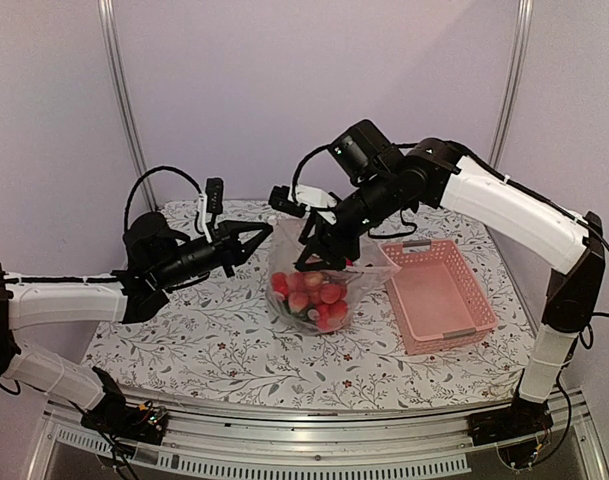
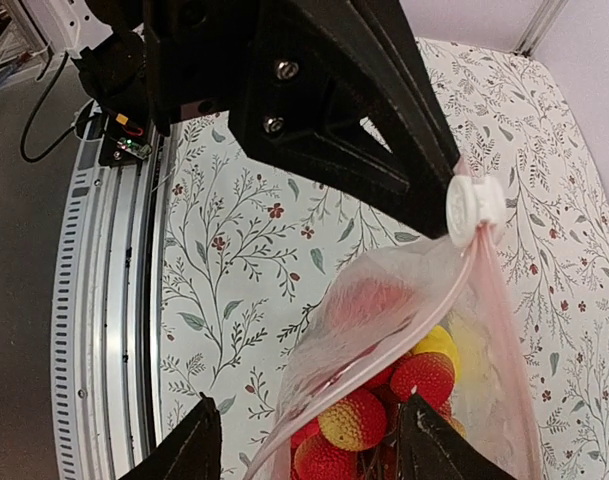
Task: Place the food in the zip-top bag and seal the zipper
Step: Pass from the left arm to the right, then hold the zipper food storage bag at the center of the board.
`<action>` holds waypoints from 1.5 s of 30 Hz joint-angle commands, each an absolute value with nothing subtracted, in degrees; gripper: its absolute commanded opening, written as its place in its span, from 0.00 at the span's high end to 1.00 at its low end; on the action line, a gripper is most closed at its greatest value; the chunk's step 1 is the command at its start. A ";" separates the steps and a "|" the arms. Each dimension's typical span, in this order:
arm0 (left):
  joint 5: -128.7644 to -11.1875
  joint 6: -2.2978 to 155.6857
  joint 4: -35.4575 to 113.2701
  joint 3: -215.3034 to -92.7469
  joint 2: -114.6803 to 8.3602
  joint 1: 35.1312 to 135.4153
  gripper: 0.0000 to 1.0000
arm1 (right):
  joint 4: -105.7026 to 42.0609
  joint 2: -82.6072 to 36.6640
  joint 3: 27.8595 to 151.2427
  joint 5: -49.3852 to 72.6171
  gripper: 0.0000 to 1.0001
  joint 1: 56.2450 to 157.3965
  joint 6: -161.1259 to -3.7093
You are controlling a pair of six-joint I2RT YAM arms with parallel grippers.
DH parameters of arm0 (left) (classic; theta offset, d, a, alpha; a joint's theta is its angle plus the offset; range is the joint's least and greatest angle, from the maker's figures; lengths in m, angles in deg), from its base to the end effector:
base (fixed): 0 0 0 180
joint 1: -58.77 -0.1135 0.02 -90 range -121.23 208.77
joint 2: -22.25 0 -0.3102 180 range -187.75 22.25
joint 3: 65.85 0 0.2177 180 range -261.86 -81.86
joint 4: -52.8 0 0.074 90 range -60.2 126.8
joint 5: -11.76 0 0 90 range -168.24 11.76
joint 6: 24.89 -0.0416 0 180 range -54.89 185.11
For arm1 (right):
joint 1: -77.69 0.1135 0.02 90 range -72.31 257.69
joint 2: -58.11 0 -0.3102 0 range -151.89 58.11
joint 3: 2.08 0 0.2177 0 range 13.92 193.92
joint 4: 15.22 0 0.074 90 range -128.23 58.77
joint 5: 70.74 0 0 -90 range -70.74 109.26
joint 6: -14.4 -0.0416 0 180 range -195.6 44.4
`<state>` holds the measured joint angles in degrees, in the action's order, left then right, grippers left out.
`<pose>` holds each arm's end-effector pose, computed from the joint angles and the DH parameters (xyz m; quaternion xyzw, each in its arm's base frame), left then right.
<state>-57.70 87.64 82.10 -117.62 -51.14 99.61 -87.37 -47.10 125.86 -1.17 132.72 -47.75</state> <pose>0.1763 -0.1717 0.3456 0.2356 0.6180 -0.4890 0.5688 0.2034 0.3162 0.4111 -0.6570 0.6513 0.2419 0.2926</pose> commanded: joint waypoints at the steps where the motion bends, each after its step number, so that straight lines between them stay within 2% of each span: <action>1: -57.01 86.11 79.36 -120.44 -49.71 100.70 1.00 | -84.57 -48.70 130.69 2.83 0.43 133.15 -52.55; 3: -57.58 85.81 78.44 -120.68 -49.21 101.16 1.00 | -83.97 -50.06 132.46 4.59 0.49 133.20 -53.44; 6: -57.88 85.48 77.29 -120.68 -48.29 101.53 1.00 | -83.42 -51.50 134.44 6.11 0.65 133.15 -54.15; 12: -59.18 84.58 74.79 -120.66 -46.82 101.75 1.00 | -84.02 -51.61 134.80 2.48 0.89 133.15 -51.45; 13: -59.53 84.40 74.55 -120.50 -46.64 101.80 0.97 | -84.27 -51.52 134.75 1.67 0.92 133.15 -51.15; 16: -60.67 83.93 73.93 -120.15 -46.81 101.76 0.70 | -84.97 -50.95 134.22 0.06 0.98 133.16 -49.77; 17: -60.49 83.64 73.82 -120.10 -47.01 101.76 0.66 | -85.00 -50.83 133.97 -0.41 0.98 133.15 -49.49; 19: -59.29 82.84 73.89 -120.10 -47.75 101.71 0.63 | -85.06 -50.08 133.73 -1.08 0.99 133.15 -48.43; 28: -49.84 79.33 75.13 -121.83 -51.00 101.68 0.70 | -85.26 -47.77 131.55 -1.97 1.00 133.25 -45.78; 35: -46.66 77.35 73.20 -122.99 -51.89 101.71 0.83 | -84.96 -46.86 130.65 -0.39 1.00 133.20 -44.75; 41: -46.14 76.77 71.87 -123.88 -52.57 101.77 0.98 | -84.93 -46.66 130.46 0.56 0.99 133.16 -44.69; 45: -47.10 76.87 70.76 -124.10 -51.68 101.82 1.00 | -85.09 -46.28 130.34 1.45 0.97 133.18 -44.10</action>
<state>-47.52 77.41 72.59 -122.35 -52.03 101.21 -85.62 -48.78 130.84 0.51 132.83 -44.90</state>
